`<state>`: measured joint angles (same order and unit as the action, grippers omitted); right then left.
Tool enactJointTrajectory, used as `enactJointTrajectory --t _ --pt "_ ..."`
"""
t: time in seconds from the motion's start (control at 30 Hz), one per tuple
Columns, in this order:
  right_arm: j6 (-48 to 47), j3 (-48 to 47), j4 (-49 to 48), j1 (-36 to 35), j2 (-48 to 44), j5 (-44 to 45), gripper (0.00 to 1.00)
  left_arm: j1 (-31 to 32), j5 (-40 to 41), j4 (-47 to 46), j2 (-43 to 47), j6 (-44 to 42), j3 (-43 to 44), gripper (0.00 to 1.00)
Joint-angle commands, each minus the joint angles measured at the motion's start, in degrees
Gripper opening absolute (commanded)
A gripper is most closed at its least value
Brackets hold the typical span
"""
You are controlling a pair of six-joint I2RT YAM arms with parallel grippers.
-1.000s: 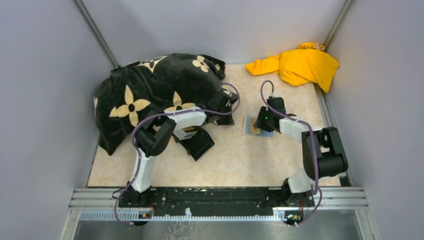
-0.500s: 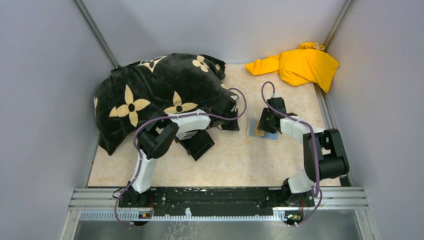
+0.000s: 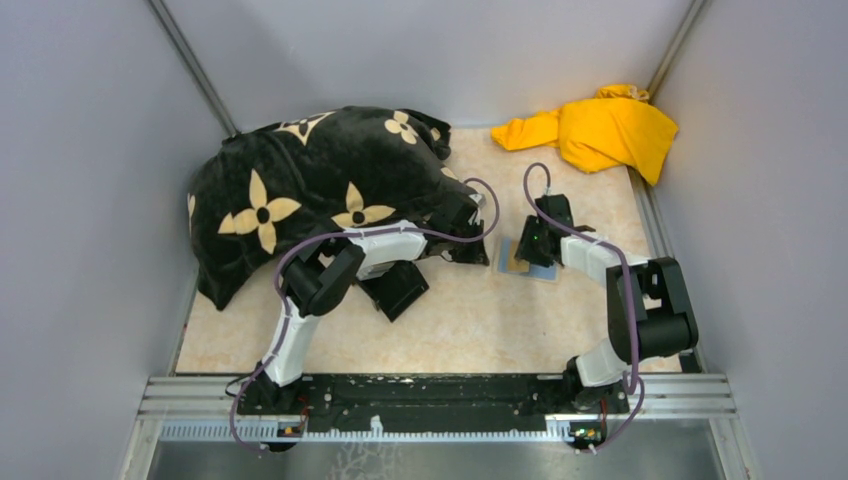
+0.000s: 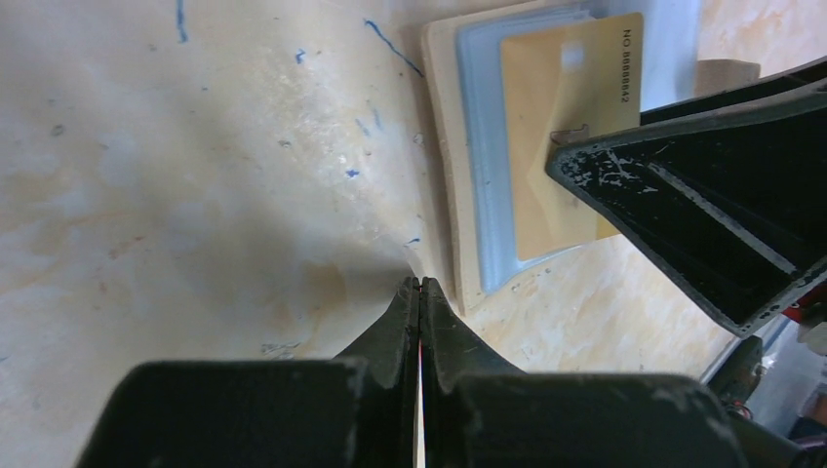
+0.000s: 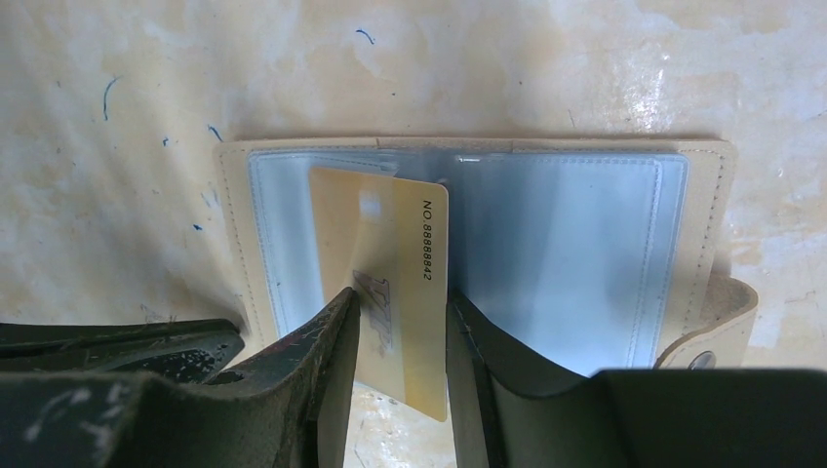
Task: Put the credit cards into the card holder
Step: Insert the credit card into the card holder.
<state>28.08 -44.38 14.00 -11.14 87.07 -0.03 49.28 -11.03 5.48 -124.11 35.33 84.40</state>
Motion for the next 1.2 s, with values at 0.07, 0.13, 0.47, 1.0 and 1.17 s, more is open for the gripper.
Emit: enactJointTrajectory --t 0.07,0.13,0.47,1.0,1.17 --pt "0.67 -0.7 -1.24 -1.22 1.96 -1.47 0.37 0.93 -3.34 -2.67 -2.64 1.84 2.0 0.0" --pt "0.81 -0.61 -1.58 -1.74 2.77 -1.58 0.37 1.07 -3.47 -2.32 -3.26 1.87 3.04 0.0" --pt "1.04 -0.34 -1.35 -3.28 4.66 -0.42 0.4 1.47 -2.42 -1.96 -3.97 1.61 2.95 0.0" --pt "0.66 -0.98 1.47 -2.93 -1.2 5.1 0.5 1.34 1.23 -0.23 -3.04 1.43 1.04 0.0" --pt "0.69 -0.26 1.25 -2.39 -3.28 7.75 0.49 1.01 1.38 -0.6 -2.73 1.94 0.32 0.0"
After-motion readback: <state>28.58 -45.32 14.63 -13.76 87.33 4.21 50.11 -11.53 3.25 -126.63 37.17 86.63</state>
